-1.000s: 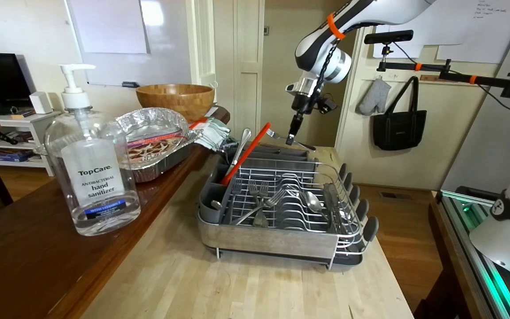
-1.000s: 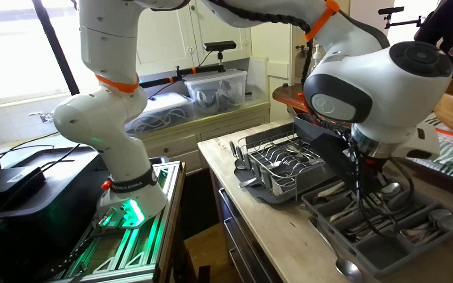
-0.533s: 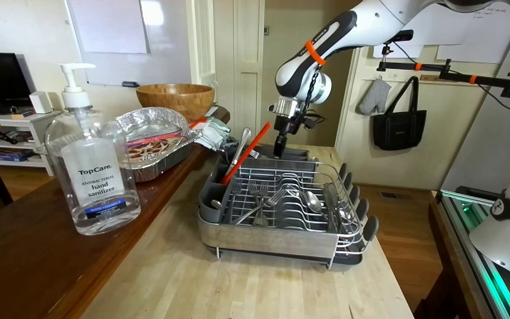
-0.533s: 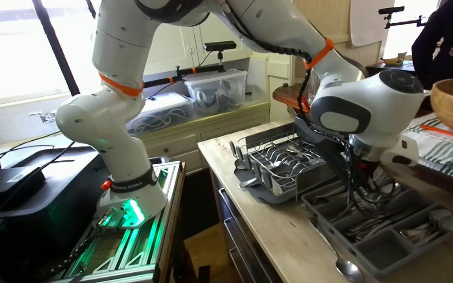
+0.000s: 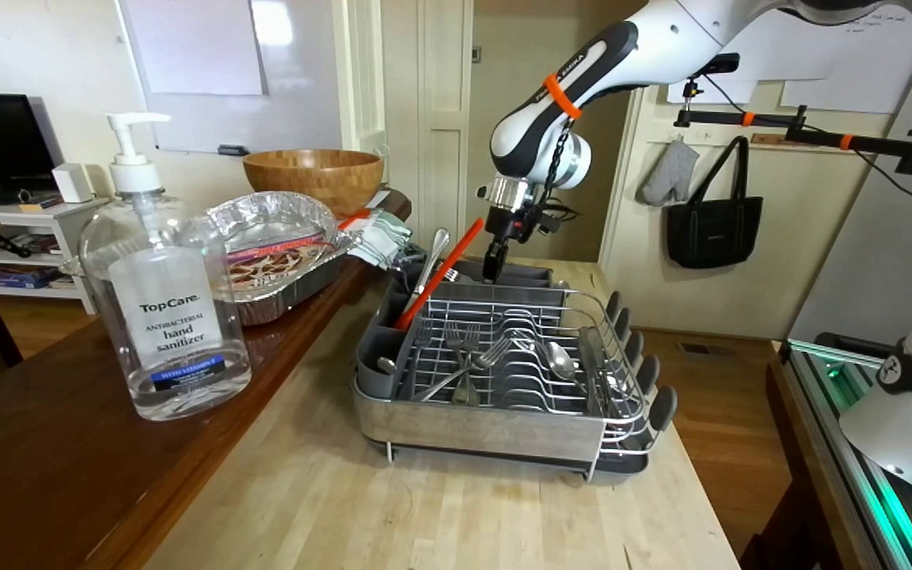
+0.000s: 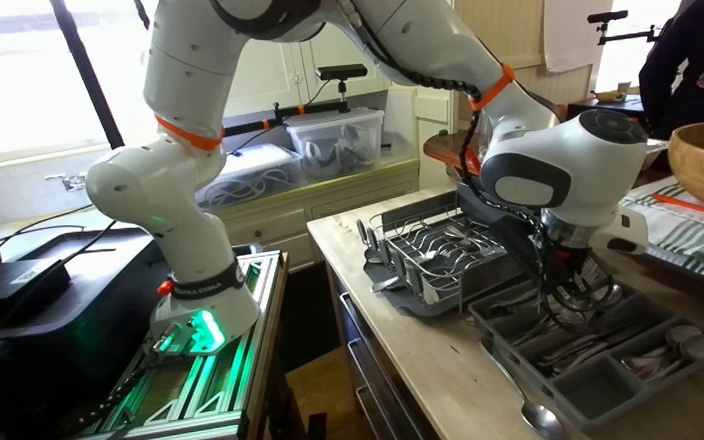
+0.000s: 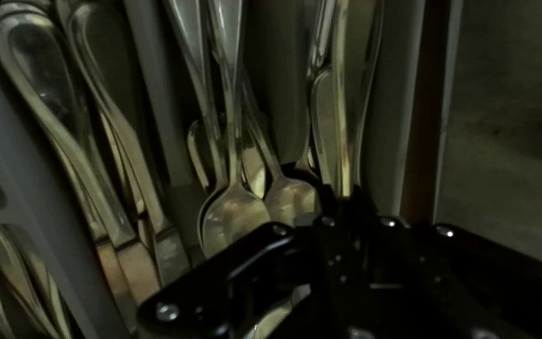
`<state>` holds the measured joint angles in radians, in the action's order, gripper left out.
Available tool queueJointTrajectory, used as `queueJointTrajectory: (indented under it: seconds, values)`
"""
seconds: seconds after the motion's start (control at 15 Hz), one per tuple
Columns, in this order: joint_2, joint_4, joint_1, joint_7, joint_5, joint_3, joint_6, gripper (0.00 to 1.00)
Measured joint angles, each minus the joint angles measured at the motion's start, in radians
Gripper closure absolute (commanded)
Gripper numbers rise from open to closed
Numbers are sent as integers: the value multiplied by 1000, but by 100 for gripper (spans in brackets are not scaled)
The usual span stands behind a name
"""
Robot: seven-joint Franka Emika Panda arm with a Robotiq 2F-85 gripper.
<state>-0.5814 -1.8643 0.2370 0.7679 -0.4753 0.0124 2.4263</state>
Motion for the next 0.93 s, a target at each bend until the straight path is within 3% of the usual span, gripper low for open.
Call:
queueJointTrajectory:
  seconds: [0.6, 0.73, 0.93]
  values:
    - [-1, -53, -7, -4, 76, 49, 65, 98]
    - [-1, -56, -7, -4, 86, 52, 69, 64]
    - [-1, -56, -6, -6, 99, 52, 80, 43]
